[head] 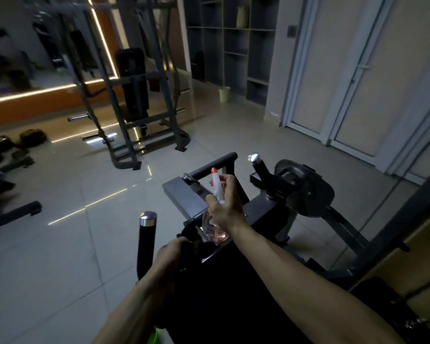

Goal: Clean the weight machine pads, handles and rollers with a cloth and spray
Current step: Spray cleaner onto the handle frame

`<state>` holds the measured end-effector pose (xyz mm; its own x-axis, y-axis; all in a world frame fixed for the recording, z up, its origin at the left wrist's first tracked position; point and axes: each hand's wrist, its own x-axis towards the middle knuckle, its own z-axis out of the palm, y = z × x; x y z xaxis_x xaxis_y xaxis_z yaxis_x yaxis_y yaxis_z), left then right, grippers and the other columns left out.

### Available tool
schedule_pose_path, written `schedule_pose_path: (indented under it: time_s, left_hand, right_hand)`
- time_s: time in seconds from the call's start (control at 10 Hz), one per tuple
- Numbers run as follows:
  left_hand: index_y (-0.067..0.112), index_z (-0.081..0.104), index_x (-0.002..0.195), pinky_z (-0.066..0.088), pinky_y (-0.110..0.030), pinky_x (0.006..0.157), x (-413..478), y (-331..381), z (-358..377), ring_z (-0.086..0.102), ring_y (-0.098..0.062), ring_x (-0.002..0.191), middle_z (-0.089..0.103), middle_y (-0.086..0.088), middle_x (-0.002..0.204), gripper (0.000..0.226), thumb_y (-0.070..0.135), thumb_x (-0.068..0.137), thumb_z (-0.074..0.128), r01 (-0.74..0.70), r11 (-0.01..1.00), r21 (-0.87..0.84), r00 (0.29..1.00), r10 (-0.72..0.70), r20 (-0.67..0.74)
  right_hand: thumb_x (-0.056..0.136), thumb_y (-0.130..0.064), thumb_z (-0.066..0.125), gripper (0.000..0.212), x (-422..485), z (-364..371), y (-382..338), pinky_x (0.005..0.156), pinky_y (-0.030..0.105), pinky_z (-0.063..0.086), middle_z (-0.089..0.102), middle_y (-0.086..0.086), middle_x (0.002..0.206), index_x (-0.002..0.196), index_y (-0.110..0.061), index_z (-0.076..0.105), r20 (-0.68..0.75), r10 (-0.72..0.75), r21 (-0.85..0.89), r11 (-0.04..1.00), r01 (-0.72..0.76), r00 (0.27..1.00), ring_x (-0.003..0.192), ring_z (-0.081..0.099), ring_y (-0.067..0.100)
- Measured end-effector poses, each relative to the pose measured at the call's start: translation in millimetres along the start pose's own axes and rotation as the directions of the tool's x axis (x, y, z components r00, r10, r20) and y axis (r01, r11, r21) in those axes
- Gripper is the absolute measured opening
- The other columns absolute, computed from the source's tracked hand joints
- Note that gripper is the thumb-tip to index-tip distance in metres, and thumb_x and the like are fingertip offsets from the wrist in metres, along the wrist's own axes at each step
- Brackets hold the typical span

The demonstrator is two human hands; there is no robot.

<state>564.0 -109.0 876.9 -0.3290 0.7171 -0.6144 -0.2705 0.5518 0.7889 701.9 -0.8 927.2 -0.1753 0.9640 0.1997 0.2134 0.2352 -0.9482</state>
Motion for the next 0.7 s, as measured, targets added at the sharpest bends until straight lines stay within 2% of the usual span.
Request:
schedule_pose_path:
  time_s: [0.1, 0.2, 0.3, 0.4, 0.5, 0.6, 0.7]
  left_hand:
    - [0.002, 0.071, 0.113, 0.057, -0.041, 0.075, -9.6, 9.0, 0.3, 0.072, -0.036, 0.097, 0.075, -0.020, 0.103, 0.025, 0.016, 0.093, 0.069, -0.038, 0.998, 0.048, 0.999, 0.037, 0.017]
    - [0.003, 0.069, 0.108, 0.055, -0.034, 0.065, -26.6, 14.5, 3.9, 0.072, -0.028, 0.080, 0.076, -0.011, 0.081, 0.016, 0.010, 0.094, 0.068, -0.039, 0.998, 0.051, 0.998, 0.036, 0.061]
    - [0.002, 0.069, 0.113, 0.057, -0.049, 0.079, -23.4, 4.4, 10.6, 0.074, -0.036, 0.089, 0.077, -0.017, 0.089, 0.020, 0.009, 0.093, 0.070, -0.054, 0.998, 0.044, 0.994, 0.049, 0.094]
    - [0.009, 0.068, 0.113, 0.055, -0.052, 0.088, -25.4, -3.9, 33.0, 0.074, -0.036, 0.094, 0.077, -0.016, 0.099, 0.026, 0.003, 0.088, 0.075, -0.121, 0.992, 0.047, 0.981, 0.112, 0.157]
    - [0.020, 0.067, 0.110, 0.060, -0.045, 0.089, -23.6, -5.6, 73.9, 0.074, -0.023, 0.094, 0.077, -0.005, 0.099, 0.041, 0.005, 0.074, 0.079, -0.372, 0.911, 0.178, 0.919, 0.334, 0.208]
    - [0.028, 0.065, 0.114, 0.058, -0.032, 0.088, -16.9, -2.7, 121.8, 0.068, -0.010, 0.101, 0.071, 0.006, 0.109, 0.038, 0.021, 0.078, 0.072, -0.651, 0.578, 0.492, 0.758, 0.514, 0.401]
    - [0.028, 0.058, 0.141, 0.040, -0.028, 0.113, -10.4, -8.1, 163.5, 0.045, -0.017, 0.139, 0.054, 0.002, 0.144, 0.059, 0.038, 0.085, 0.073, -0.763, 0.263, 0.590, 0.645, 0.348, 0.680]
  right_hand:
    - [0.095, -0.012, 0.062, 0.034, 4.0, 11.8, 4.4, 0.068, 0.008, 0.043, 0.056, -0.009, 0.110, 0.124, -0.019, 0.046, 0.042, -0.001, -0.046, 0.999, 0.003, 0.999, 0.088, 0.056, 0.000]
    - [0.095, -0.019, 0.068, 0.044, 4.2, 9.2, 5.6, 0.072, 0.024, 0.051, 0.058, -0.008, 0.109, 0.131, -0.025, 0.044, 0.115, 0.034, -0.025, 0.999, -0.031, 0.993, 0.084, 0.061, 0.009]
    - [0.088, -0.018, 0.068, 0.083, -13.9, -11.5, 14.8, 0.094, 0.014, 0.046, 0.044, -0.014, 0.143, 0.158, -0.026, 0.024, 0.238, 0.085, -0.010, 0.996, -0.085, 0.967, 0.111, 0.054, -0.018]
    - [0.082, -0.025, 0.057, 0.079, -43.4, -41.6, 33.9, 0.115, 0.024, 0.035, 0.039, -0.011, 0.159, 0.157, -0.031, 0.032, 0.123, 0.151, 0.098, 0.982, -0.163, 0.981, 0.139, 0.039, -0.006]
    - [0.093, -0.040, 0.051, 0.042, -74.4, -70.8, 47.9, 0.108, 0.031, 0.048, 0.060, -0.004, 0.143, 0.135, -0.035, 0.059, 0.051, 0.319, 0.233, 0.918, -0.322, 0.946, 0.127, 0.057, 0.005]
    - [0.105, -0.045, 0.053, 0.031, -95.7, -96.2, 68.0, 0.094, 0.037, 0.058, 0.072, -0.005, 0.128, 0.131, -0.035, 0.066, 0.154, 0.511, 0.491, 0.703, -0.514, 0.846, 0.115, 0.069, 0.013]
    - [0.101, -0.034, 0.065, 0.025, -101.0, -118.9, 99.8, 0.086, 0.048, 0.061, 0.076, 0.005, 0.118, 0.124, -0.025, 0.069, 0.034, 0.663, 0.664, 0.544, -0.513, 0.748, 0.107, 0.074, 0.027]
